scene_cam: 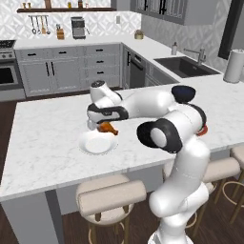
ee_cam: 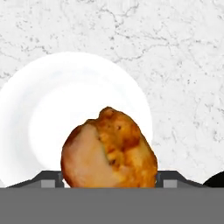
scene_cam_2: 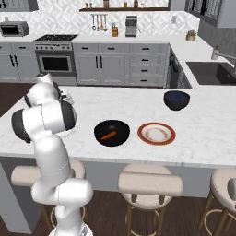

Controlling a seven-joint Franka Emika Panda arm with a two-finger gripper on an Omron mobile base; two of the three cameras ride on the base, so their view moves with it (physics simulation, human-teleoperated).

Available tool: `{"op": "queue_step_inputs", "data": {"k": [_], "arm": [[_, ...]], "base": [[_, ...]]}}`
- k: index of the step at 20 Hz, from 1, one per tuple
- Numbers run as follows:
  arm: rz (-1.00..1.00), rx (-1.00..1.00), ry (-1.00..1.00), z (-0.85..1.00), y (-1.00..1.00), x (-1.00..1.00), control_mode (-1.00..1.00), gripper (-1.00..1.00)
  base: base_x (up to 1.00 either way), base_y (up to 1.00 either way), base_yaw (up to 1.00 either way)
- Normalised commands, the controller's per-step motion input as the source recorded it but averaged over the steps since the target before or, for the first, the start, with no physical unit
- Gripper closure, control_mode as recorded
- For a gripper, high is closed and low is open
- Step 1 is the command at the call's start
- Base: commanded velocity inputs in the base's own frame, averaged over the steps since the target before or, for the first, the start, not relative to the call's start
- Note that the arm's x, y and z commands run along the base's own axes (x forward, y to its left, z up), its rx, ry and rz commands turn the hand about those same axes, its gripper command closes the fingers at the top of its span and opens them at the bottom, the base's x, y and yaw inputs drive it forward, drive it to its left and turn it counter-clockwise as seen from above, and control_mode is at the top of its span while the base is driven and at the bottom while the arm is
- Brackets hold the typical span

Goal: Pick the chicken drumstick and carrot from their plates and place them in the bowl. Then put the bowl in the fridge.

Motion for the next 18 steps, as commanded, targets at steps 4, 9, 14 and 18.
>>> {"op": "queue_step_inputs", "data": {"k": [4, 9, 14, 18], "arm": [[0.00, 0.00, -0.38, 0.70, -1.00, -0.25, -1.00, 1.00], [-0.06, 0.05, -0.19, 0.48, -1.00, -0.05, -1.00, 1.00], [-0.15, 0.15, 0.03, 0.07, -1.00, -0.04, -1.00, 1.00], [-0.09, 0.07, 0.12, -0.08, -0.91, 0.22, -1.00, 1.00]], "base": [[0.00, 0.00, 0.00], [0.00, 0.00, 0.00], [0.00, 0.00, 0.00], [0.00, 0.00, 0.00]]}}
